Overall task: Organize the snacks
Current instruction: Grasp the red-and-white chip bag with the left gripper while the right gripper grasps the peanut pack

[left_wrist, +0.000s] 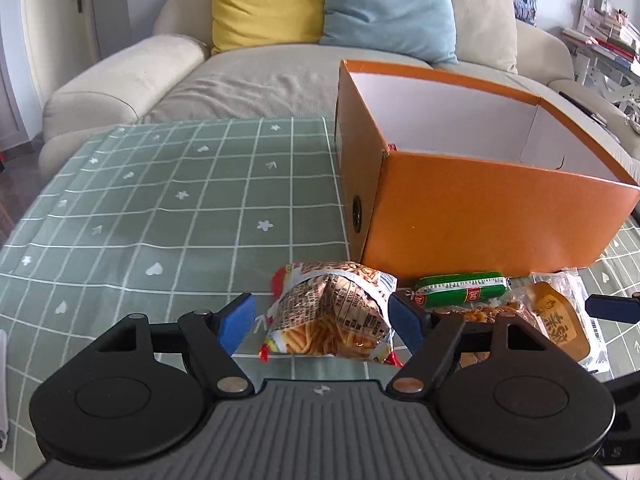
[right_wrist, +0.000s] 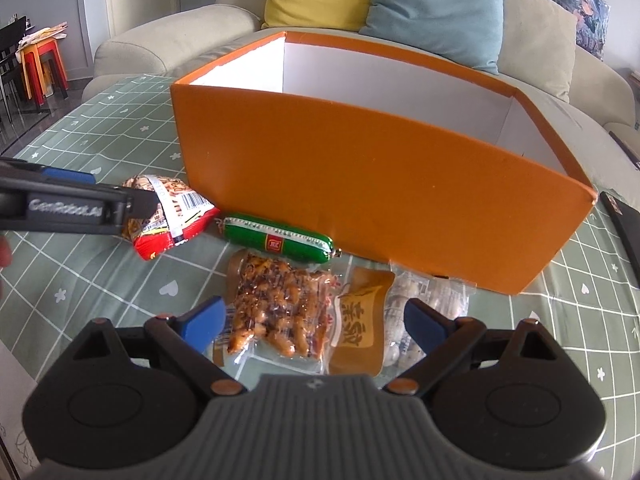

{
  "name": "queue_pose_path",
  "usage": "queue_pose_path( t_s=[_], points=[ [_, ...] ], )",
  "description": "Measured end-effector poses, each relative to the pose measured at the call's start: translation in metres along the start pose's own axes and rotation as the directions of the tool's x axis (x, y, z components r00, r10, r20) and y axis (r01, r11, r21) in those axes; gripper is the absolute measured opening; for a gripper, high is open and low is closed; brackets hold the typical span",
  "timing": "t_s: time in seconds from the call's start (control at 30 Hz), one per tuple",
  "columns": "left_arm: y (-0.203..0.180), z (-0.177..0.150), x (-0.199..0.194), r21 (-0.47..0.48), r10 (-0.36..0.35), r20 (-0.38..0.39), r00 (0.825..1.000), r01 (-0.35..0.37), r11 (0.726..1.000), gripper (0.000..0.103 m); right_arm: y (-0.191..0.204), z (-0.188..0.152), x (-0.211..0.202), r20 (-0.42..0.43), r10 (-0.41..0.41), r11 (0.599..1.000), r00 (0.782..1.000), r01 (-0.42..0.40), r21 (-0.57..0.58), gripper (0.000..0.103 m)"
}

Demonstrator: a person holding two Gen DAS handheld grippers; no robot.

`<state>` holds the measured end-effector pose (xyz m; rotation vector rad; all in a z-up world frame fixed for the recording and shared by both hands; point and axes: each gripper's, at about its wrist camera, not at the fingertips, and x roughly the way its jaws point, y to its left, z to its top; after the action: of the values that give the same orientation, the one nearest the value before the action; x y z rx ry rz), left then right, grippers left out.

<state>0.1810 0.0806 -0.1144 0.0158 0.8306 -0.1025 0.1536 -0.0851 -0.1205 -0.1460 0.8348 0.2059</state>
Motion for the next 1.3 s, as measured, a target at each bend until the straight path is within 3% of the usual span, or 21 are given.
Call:
queue_pose_path(
  t_s=[0.27,0.5,0.57,0.7,0.77,0.83,0.93,1.03,1.3],
  points=[
    [0.0,0.0,0.022,-0.018,-0.012,-0.099,0.995,0.011,1.0,0.088,-0.003,-0.001,0.003,-0.016,0.003,1.0,1.0,-0.003,0.003,0.093],
    [-0.005,-0.004,0.013,0.001,-0.018,-0.118,0.993,0.018,1.0,0.074,0.0,-0.002,0.007,-0.042,0.018,1.0,0.999,-0.019,-0.012,0.092],
    [-0.005,-0.007,0.008,-0.017,-0.019,-0.129,0.991,0.017,1.0,0.074,0.002,-0.002,0.009,-0.061,0.019,1.0,0.998,-0.02,-0.024,0.081],
    [-0.005,-0.019,-0.005,-0.047,-0.026,-0.148,0.989,0.019,0.999,0.073,0.001,-0.004,0.006,-0.046,0.013,1.0,0.999,-0.014,-0.027,0.073],
    [-0.005,-0.025,-0.012,-0.053,-0.026,-0.156,0.987,0.018,0.998,0.073,0.001,-0.004,0.005,-0.053,-0.001,0.999,0.999,-0.002,-0.042,0.059],
    [-0.007,-0.031,-0.019,-0.055,-0.027,-0.165,0.986,0.018,0.998,0.073,0.0,-0.006,0.001,-0.056,0.005,0.999,0.998,-0.007,-0.04,0.054],
    [-0.01,-0.04,-0.028,-0.055,-0.026,-0.176,0.984,0.016,0.998,0.073,-0.001,-0.011,-0.007,-0.042,0.005,0.999,0.999,-0.007,-0.047,0.027],
    [-0.016,-0.048,-0.036,-0.042,-0.031,-0.182,0.983,0.023,0.999,0.073,-0.002,-0.015,-0.014,-0.046,0.024,0.998,0.999,-0.027,-0.05,0.007],
    [-0.027,-0.06,-0.046,-0.015,-0.015,-0.186,0.982,0.012,1.0,0.073,-0.007,-0.032,-0.03,-0.095,0.127,0.992,0.987,-0.128,0.0,0.004]
  ],
)
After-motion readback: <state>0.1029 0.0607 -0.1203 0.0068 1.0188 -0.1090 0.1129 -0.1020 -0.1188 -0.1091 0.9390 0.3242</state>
